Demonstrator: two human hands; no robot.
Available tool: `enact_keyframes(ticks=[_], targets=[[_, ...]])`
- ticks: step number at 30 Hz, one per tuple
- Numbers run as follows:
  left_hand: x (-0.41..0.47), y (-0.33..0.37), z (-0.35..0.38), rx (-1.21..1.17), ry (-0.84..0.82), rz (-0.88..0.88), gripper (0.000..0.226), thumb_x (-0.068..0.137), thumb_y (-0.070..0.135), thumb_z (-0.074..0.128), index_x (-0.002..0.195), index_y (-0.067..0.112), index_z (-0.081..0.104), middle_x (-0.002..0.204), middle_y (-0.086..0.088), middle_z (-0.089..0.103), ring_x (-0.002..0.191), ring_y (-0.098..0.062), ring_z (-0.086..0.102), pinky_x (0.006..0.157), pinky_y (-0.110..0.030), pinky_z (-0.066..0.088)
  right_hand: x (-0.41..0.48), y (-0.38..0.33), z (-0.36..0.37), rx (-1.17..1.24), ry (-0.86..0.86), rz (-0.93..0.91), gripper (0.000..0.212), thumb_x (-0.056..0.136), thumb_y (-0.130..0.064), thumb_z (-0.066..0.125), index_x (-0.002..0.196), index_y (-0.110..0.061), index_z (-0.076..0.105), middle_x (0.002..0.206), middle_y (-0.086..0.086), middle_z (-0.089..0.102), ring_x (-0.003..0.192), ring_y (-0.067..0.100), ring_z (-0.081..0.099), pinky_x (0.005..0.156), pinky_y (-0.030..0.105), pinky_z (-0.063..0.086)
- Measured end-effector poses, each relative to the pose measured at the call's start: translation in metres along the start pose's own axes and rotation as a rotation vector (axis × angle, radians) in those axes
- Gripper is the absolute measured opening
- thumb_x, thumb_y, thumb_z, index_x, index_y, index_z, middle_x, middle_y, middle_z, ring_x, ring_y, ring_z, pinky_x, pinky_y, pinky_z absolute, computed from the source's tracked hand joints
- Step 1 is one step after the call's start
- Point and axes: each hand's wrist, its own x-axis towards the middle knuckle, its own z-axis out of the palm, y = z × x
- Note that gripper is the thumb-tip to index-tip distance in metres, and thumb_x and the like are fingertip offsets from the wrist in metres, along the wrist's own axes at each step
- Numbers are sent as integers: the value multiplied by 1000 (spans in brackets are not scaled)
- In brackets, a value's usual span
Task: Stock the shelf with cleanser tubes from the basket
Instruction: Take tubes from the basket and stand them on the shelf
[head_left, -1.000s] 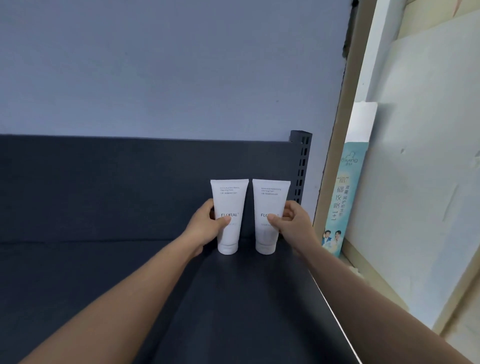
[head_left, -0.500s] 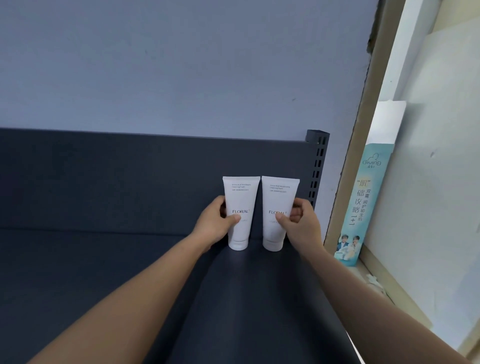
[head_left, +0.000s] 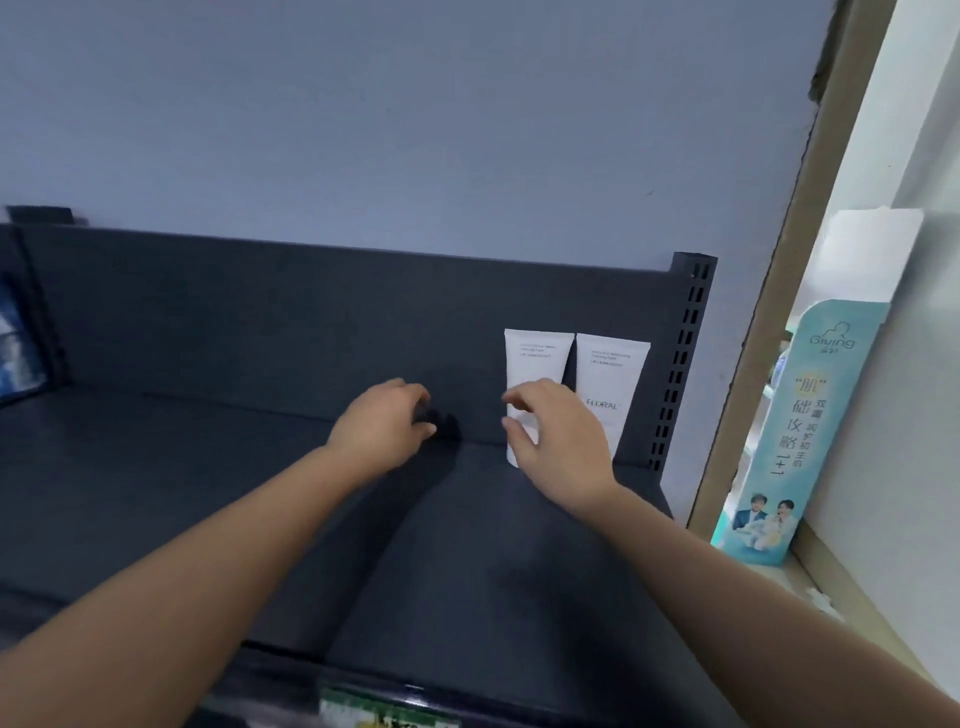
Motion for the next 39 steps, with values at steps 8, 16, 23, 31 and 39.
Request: enact_keyframes(ticks=[8,16,23,31,39], targets=[[-76,-70,-54,382,-43,-211,39,92,42,55,116,12,58,116,-6,55,112,-27,52,88,-42,49,11,-74,49,-74,-370,-190,33,92,-29,55,124,-20,55,117,0,59,114,22,51,88,35,46],[-168,-144,-115,576,-84,-460,38,94,39,54,122,14,54,120,-8,54,117,-28,50,88,-43,47,20,-173,99,-58,-538,-364,38,94,-33,54,129,-20,52,124,3,56,116,23,50,83,34,46],[-252,-209,-159,653,-62,-656,33,92,31,53,122,17,56,118,-6,56,112,-27,54,85,-41,50,18,-278,133,39,-580,-487,37,94,-33,53,129,-20,52,127,4,55,114,25,53,82,35,47],[-336,-274,-202,645,-91,-834,33,91,33,54,119,17,57,118,-6,57,115,-27,54,85,-39,48,-4,-395,172,55,-636,-592,30,93,-32,53,120,-19,54,120,6,57,109,28,55,80,38,48],[-418,-352,-236,626,-141,-948,32,94,36,53,117,13,57,122,-7,55,118,-27,50,78,-35,39,-28,-494,227,55,-741,-622,38,93,-36,53,126,-18,52,126,7,56,116,29,54,87,38,48]])
